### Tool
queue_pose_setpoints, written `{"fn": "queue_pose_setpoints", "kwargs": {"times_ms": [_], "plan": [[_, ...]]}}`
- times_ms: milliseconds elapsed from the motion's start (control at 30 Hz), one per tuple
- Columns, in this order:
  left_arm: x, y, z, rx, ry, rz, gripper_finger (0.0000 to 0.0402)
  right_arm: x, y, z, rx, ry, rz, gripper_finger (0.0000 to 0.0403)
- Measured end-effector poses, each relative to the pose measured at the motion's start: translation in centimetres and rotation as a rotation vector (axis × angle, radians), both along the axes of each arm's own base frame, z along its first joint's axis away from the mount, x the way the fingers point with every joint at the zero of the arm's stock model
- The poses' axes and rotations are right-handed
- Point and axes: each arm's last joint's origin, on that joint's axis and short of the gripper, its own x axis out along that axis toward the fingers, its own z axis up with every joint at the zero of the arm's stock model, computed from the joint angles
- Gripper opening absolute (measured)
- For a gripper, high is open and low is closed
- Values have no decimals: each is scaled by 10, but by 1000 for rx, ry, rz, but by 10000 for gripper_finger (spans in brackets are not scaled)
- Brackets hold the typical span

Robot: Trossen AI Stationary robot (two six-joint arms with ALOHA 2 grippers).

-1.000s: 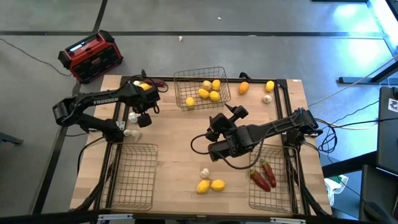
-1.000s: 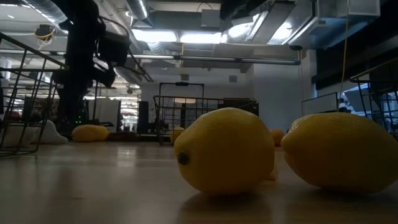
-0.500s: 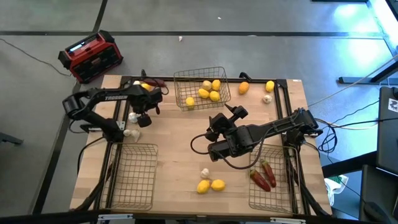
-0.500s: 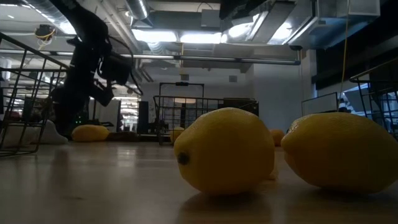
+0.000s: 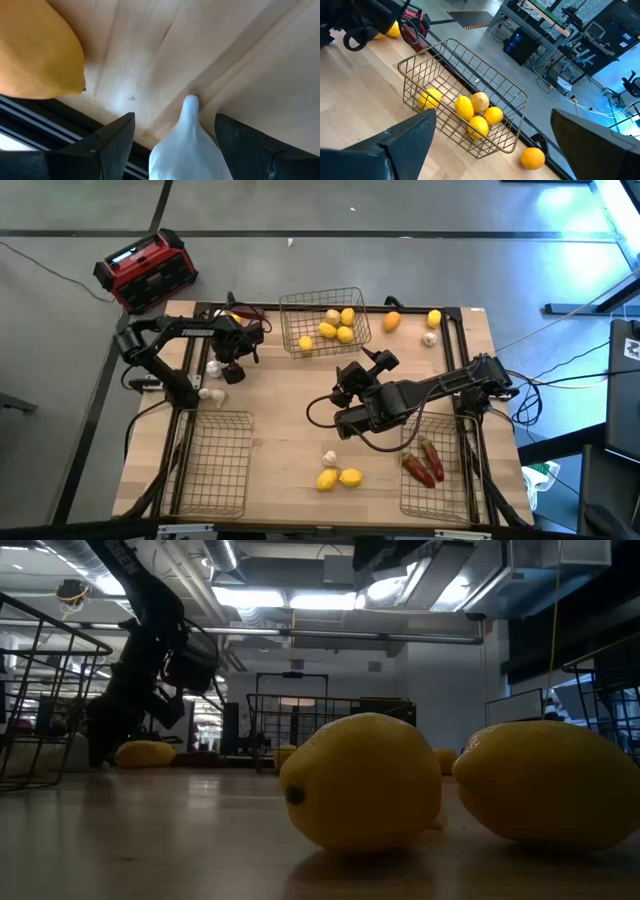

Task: Sort produce into baskets
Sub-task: Put the garlic into the bottom left wire basket

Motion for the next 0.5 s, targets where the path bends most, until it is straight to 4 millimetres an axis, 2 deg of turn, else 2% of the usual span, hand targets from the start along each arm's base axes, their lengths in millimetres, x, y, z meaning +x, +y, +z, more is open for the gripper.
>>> {"fn": "queue_pose_setpoints", "kwargs": {"times_ms": [167, 500], "plan": [[-1, 2, -5, -19, 20, 13, 260, 0, 0, 0, 0, 1, 0, 390], [0, 0, -5, -50, -7, 20, 163, 0, 0, 0, 0, 0, 0, 390]]}}
